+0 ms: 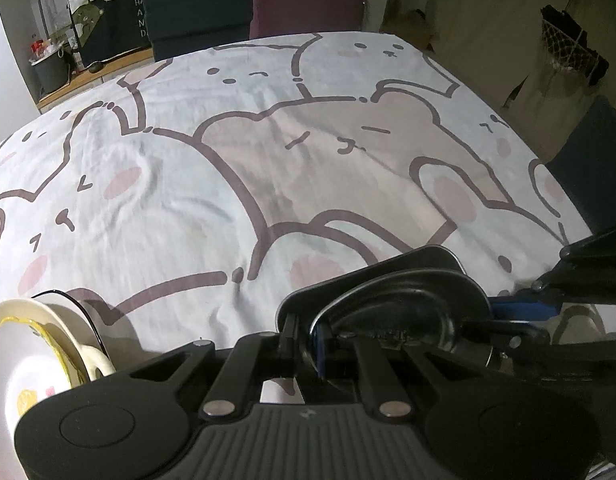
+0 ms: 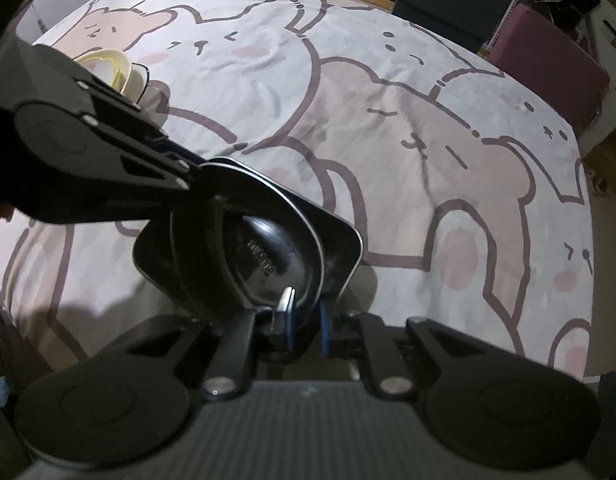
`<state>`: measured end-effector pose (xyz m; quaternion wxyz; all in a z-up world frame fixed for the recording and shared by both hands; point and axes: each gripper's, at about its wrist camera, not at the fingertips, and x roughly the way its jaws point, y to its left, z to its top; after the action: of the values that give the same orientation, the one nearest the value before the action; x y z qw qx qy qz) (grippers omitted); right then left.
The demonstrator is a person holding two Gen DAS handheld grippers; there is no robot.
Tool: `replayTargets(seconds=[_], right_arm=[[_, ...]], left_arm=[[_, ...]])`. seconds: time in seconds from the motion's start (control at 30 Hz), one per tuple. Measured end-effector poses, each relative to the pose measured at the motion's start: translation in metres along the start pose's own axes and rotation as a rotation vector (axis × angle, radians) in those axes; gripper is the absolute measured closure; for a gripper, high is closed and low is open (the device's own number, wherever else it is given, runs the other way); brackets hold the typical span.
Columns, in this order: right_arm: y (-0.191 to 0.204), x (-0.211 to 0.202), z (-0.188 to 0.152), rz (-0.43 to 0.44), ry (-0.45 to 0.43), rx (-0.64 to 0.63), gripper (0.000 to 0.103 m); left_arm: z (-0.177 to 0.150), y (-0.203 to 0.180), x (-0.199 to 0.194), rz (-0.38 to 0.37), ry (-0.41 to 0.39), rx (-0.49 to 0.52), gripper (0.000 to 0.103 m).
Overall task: Organize plates and bowls
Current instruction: 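Carry the small steel bowl with both grippers over the steel tray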
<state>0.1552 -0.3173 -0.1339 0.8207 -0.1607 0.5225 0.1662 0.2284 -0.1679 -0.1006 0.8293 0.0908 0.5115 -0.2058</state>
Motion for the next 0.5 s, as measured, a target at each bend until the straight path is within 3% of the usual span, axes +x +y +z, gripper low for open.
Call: replayTargets(seconds=[0.5], right_arm=[[0.013,0.004,0.001,-0.026,0.021,-0.105,0.085]], left_arm=[[0.001,-0.002,0.006,0.015,0.007,0.04,0.094]])
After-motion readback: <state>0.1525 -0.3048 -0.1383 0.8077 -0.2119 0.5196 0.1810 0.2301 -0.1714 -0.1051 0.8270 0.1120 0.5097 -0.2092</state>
